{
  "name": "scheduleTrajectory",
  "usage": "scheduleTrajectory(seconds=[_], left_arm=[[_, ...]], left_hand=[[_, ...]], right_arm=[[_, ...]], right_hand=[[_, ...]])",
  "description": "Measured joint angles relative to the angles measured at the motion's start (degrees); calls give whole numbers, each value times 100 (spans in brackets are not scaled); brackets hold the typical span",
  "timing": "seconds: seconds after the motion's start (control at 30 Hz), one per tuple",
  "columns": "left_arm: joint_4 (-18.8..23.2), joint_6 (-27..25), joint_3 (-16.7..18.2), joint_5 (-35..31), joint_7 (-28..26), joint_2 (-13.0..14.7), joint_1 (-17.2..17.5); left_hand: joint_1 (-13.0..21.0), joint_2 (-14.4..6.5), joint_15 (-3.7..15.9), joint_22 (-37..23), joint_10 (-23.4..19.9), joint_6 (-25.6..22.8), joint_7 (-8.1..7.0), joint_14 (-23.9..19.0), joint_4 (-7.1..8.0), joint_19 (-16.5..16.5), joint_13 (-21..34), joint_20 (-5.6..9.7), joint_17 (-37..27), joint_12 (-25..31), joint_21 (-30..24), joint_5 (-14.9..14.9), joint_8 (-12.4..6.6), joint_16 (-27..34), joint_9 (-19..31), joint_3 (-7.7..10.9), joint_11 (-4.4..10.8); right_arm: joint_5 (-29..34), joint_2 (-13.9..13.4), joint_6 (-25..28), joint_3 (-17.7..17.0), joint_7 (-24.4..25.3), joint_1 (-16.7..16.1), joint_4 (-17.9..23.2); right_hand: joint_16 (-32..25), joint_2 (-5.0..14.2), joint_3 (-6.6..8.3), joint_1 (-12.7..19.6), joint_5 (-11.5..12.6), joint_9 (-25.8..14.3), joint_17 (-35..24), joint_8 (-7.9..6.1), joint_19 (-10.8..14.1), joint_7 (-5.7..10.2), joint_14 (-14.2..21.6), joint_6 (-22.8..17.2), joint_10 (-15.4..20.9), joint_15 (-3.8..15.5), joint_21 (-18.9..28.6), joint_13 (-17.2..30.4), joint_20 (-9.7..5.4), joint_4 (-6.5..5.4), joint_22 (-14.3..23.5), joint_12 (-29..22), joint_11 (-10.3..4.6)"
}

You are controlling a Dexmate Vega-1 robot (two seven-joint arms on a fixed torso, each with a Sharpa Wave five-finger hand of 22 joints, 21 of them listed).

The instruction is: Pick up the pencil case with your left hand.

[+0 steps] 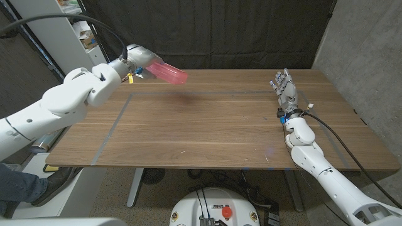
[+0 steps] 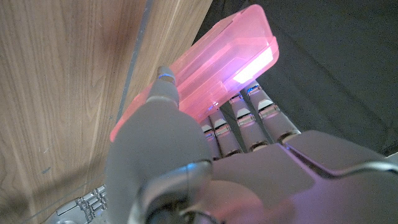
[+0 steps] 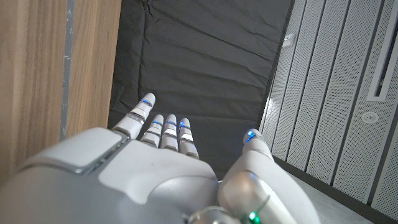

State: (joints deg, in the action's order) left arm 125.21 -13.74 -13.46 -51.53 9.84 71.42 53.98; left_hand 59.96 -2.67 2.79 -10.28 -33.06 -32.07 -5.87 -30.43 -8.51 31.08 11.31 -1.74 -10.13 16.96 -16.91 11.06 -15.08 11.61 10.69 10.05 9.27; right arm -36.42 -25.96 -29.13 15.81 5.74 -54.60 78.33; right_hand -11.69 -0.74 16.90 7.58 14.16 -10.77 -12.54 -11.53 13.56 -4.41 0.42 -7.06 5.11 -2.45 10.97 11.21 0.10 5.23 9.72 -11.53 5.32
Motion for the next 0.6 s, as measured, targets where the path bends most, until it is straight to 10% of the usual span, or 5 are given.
scheduleTrajectory(seconds=[0.6], left_arm=[[105,-42,284,73,-176,28,158]], left_hand=[[-2,-2,30,0,-38,-42,4,-30,-24,0,3,0,-1,-25,27,-37,7,0,0,25,4]], right_arm=[[73,-34,31,-11,68,-11,105]], right_hand=[[0,0,-45,0,0,0,0,0,0,0,0,0,0,0,0,0,0,-2,0,0,0]])
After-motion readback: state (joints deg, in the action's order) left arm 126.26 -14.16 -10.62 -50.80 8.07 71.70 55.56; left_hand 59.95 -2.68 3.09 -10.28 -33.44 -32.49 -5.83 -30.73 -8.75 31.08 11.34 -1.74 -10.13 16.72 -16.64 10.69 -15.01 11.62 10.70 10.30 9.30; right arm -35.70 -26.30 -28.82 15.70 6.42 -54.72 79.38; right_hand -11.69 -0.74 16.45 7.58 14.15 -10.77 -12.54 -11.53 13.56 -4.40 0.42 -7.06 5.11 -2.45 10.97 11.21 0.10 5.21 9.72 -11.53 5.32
